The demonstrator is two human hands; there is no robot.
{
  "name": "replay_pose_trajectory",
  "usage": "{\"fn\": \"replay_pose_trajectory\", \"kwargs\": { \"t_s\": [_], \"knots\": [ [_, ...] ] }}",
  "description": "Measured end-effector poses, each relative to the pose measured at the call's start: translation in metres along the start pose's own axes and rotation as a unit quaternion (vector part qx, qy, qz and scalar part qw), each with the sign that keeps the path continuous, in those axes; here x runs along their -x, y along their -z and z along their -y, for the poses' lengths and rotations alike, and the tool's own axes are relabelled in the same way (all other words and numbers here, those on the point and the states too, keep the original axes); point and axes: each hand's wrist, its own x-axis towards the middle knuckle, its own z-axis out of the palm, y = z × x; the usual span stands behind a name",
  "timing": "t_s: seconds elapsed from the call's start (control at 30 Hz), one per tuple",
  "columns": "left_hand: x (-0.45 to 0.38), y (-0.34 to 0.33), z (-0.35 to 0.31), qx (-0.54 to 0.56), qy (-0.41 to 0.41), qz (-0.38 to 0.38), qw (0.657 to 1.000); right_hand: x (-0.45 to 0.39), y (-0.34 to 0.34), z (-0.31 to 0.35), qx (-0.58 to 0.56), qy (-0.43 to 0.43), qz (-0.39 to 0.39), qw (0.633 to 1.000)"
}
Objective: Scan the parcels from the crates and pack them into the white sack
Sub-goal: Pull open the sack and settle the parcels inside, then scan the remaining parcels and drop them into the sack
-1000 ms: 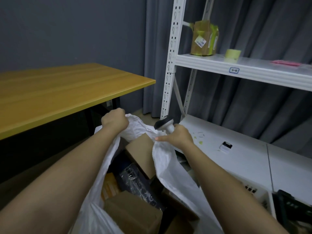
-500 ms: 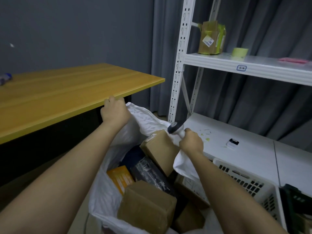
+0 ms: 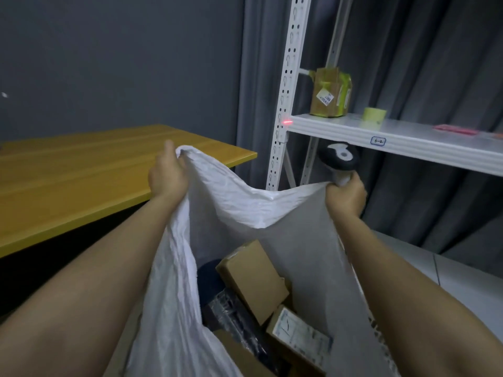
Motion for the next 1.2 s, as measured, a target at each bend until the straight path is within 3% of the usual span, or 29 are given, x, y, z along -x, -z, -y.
{"fn": "replay_pose_trajectory", "kwargs": {
  "t_s": [0.07,0.2,0.4,0.57,0.67,0.77,0.9,1.1,1.2],
  "knots": [
    [-0.003,-0.002,-0.001,0.009,0.044,-0.002,0.999,-0.011,0.005,0.000,-0.018,-0.008,0.017,1.000],
    [0.009,-0.003,-0.005,-0.071,0.087,0.082,0.990,0.002,0.015,-0.019,0.018,-0.025,0.134,0.991],
    [0.060,0.029,-0.010,-0.143,0.040,0.146,0.978,0.042,0.041,-0.041,0.014,-0.041,0.184,0.982],
    [0.119,0.062,-0.023,-0.133,0.035,0.174,0.975,0.082,0.086,-0.051,-0.017,-0.059,0.196,0.979],
    [0.159,0.070,-0.025,-0.186,-0.026,0.189,0.964,0.112,0.114,-0.059,0.010,-0.048,0.214,0.976],
    [0.202,0.075,-0.028,-0.217,-0.151,0.245,0.933,0.135,0.139,-0.070,0.064,-0.034,0.220,0.973],
    [0.254,0.083,-0.052,-0.161,-0.262,0.370,0.876,0.158,0.170,-0.087,0.088,-0.034,0.209,0.973],
    [0.316,0.074,-0.073,-0.068,-0.334,0.497,0.798,0.191,0.208,-0.114,0.092,-0.035,0.217,0.971],
    [0.342,0.071,-0.081,-0.104,-0.363,0.538,0.753,0.205,0.221,-0.129,0.106,-0.043,0.216,0.970]
  ]
}}
